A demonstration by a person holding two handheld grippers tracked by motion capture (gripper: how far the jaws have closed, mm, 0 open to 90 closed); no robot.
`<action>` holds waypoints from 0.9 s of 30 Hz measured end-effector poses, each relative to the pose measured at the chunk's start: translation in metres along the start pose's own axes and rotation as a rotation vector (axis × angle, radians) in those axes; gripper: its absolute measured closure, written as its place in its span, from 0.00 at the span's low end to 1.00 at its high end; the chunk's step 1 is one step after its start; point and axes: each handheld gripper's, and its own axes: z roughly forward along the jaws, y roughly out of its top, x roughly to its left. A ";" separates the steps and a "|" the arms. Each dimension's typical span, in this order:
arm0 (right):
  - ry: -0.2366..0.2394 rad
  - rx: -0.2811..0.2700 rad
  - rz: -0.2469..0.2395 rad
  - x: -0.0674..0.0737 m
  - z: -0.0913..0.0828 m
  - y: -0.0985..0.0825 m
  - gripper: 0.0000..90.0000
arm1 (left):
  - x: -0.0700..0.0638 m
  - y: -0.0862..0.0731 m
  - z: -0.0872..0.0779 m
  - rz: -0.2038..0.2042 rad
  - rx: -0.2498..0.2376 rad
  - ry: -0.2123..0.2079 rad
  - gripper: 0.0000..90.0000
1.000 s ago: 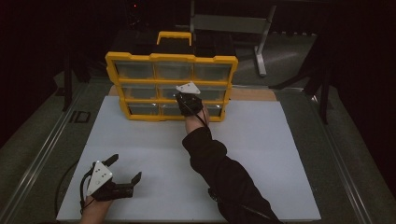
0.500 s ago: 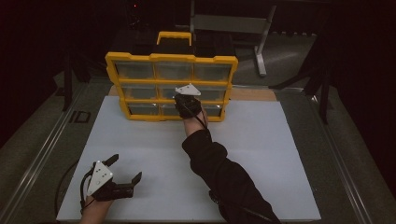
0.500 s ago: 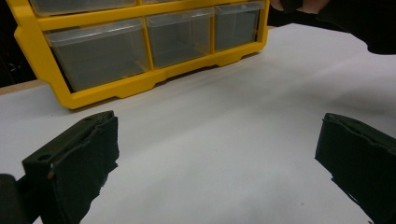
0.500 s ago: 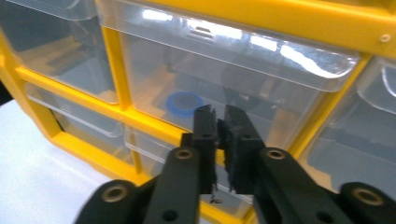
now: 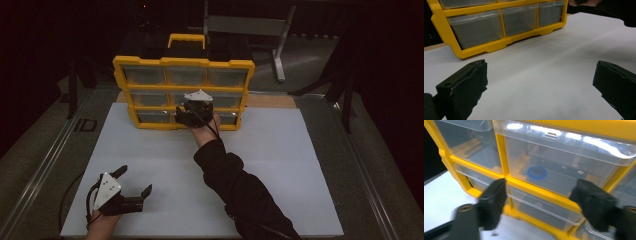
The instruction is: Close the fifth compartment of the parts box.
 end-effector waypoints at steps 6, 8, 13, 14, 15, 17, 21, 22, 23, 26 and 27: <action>0.069 0.027 0.023 0.001 0.000 0.001 0.09 | 0.000 0.000 0.000 0.000 -0.001 0.000 0.00; 0.080 0.029 0.017 0.002 0.000 0.001 0.08 | 0.000 0.000 0.000 0.000 -0.001 0.000 0.00; 0.102 0.033 -0.006 0.003 -0.003 0.002 0.08 | 0.000 0.000 0.001 -0.007 -0.002 0.000 0.00; 0.099 0.035 -0.013 0.004 -0.004 0.002 0.08 | -0.001 0.000 0.001 -0.008 -0.001 0.000 0.00; 0.114 0.037 -0.019 0.003 -0.005 0.002 0.08 | -0.001 0.000 0.001 -0.008 0.000 0.001 0.00; 0.128 0.042 -0.030 0.003 -0.006 0.002 0.08 | 0.000 0.000 0.001 -0.007 -0.001 0.002 0.00; 0.163 0.038 -0.044 0.001 -0.009 0.002 0.09 | 0.000 0.000 0.001 -0.009 0.002 0.005 0.00; 0.176 0.040 -0.044 0.001 -0.009 0.002 0.09 | 0.000 0.000 0.002 -0.007 0.004 0.004 0.00; 0.179 0.037 -0.047 0.000 -0.010 0.001 0.09 | 0.000 0.000 0.002 -0.006 0.004 0.004 0.00; 0.186 0.029 -0.056 -0.003 -0.012 0.001 0.09 | 0.000 0.000 0.002 -0.006 0.003 0.004 0.00; 0.182 0.015 -0.067 -0.003 -0.014 0.001 0.09 | 0.000 0.000 0.002 -0.007 0.004 0.004 0.00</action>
